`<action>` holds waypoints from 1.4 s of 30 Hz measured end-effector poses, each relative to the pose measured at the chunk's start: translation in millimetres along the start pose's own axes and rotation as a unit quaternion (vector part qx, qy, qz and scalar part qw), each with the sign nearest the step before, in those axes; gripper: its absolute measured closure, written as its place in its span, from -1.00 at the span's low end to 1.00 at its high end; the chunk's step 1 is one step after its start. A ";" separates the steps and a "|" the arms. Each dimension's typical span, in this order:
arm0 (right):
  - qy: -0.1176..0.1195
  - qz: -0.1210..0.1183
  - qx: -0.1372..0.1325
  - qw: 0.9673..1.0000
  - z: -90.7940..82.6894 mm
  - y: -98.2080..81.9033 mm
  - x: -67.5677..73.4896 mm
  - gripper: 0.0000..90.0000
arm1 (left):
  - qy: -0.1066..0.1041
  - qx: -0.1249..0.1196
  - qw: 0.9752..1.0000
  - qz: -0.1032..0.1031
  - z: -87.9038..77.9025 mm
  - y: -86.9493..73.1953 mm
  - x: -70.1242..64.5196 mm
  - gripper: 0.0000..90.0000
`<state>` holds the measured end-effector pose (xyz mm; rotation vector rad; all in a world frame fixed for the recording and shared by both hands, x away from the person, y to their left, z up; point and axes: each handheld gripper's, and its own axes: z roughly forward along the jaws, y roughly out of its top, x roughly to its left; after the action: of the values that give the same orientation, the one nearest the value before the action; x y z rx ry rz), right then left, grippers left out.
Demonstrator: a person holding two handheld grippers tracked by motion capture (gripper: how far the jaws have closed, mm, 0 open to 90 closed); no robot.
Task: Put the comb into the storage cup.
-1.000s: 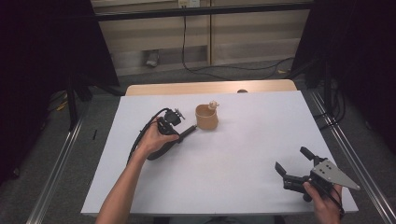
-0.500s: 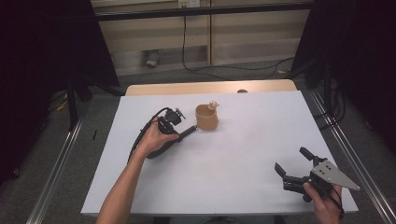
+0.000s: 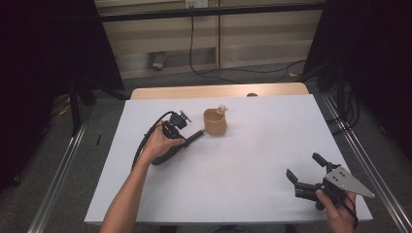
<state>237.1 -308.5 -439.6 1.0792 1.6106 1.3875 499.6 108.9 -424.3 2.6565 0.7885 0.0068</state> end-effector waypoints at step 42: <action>-0.001 0.000 0.001 1.000 0.3 0.0 0.0 -1.00 | 0.002 -0.146 0.989 0.003 -58.2 -34.7 -18.1 0.62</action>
<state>237.4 -308.4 -439.6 1.0813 1.6109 1.3839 459.8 146.4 -380.4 2.3821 0.7198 0.1214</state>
